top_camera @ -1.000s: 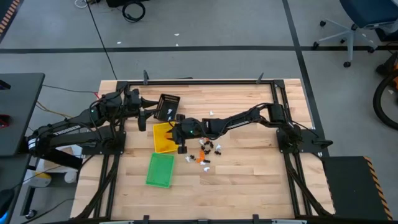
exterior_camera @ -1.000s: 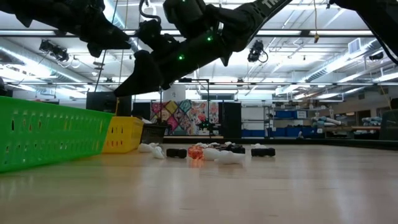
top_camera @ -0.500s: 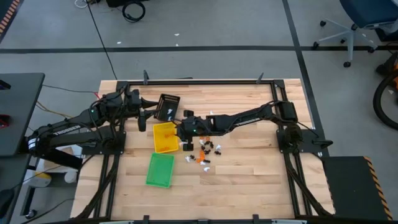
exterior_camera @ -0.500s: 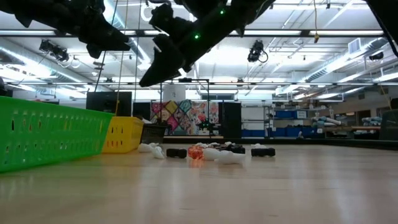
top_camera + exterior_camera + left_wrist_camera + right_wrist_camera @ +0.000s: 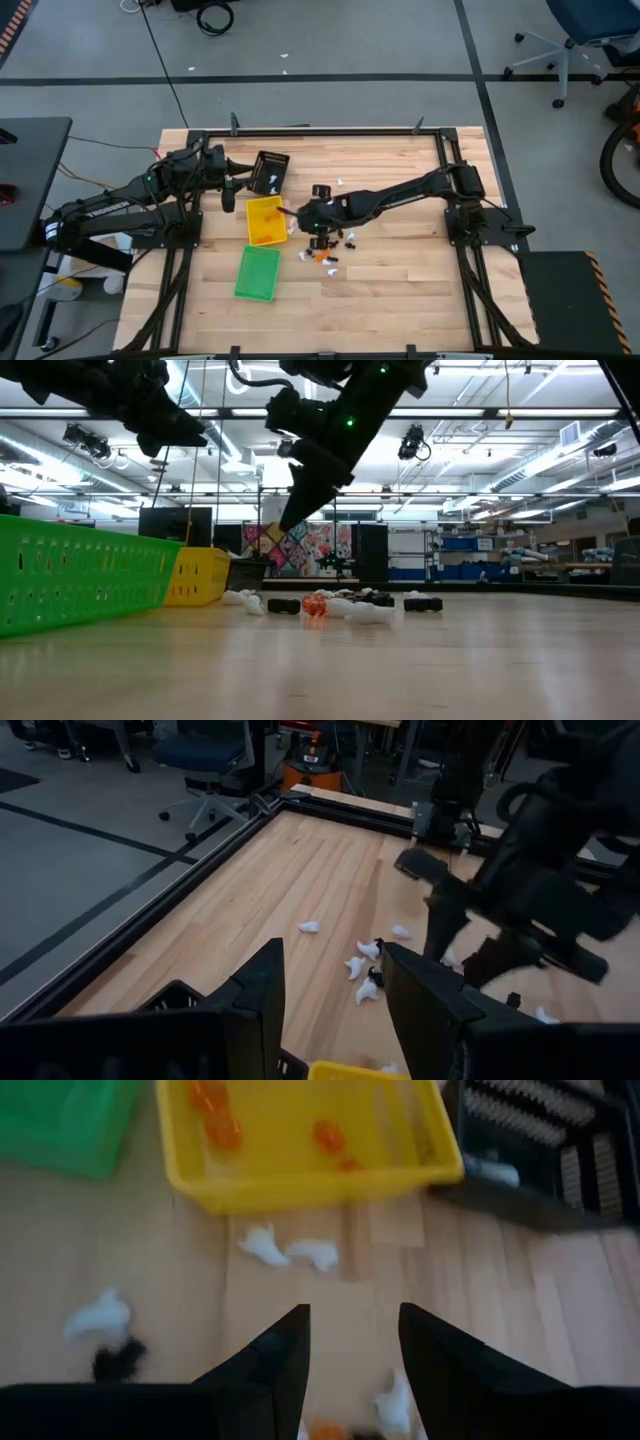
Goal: Sort Halloween decoration
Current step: Put the white ghost plush toy into the black basket
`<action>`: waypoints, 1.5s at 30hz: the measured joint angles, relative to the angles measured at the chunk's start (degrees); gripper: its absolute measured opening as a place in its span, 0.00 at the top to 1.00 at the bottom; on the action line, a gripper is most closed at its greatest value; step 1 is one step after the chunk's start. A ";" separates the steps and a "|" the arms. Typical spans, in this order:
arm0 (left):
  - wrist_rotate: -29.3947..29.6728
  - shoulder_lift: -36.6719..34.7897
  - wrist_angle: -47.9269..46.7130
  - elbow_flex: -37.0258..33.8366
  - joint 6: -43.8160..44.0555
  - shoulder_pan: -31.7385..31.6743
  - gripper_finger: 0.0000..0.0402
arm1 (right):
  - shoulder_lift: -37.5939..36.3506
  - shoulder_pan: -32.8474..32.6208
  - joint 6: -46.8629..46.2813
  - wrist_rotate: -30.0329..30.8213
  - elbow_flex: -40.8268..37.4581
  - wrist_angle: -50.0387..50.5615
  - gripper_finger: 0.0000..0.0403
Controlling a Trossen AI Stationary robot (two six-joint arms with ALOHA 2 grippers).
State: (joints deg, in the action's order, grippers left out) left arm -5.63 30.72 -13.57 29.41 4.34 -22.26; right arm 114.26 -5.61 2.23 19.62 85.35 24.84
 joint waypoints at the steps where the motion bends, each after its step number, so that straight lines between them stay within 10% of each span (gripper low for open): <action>1: 0.00 0.00 -0.13 0.00 0.00 0.00 0.65 | -0.60 0.02 -0.21 0.04 -0.40 0.04 0.61; 15: -0.63 0.03 16.98 -8.13 -2.14 7.26 0.65 | -10.74 3.42 -8.70 0.27 -22.18 -13.27 0.59; 45: 3.26 -3.11 14.10 -8.50 -3.67 7.90 0.65 | -13.23 4.99 -13.56 -3.16 -26.22 -5.30 0.45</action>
State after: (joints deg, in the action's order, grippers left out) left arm -2.37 27.61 0.52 20.90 0.67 -14.36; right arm 101.03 -0.61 -11.33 16.46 59.13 19.54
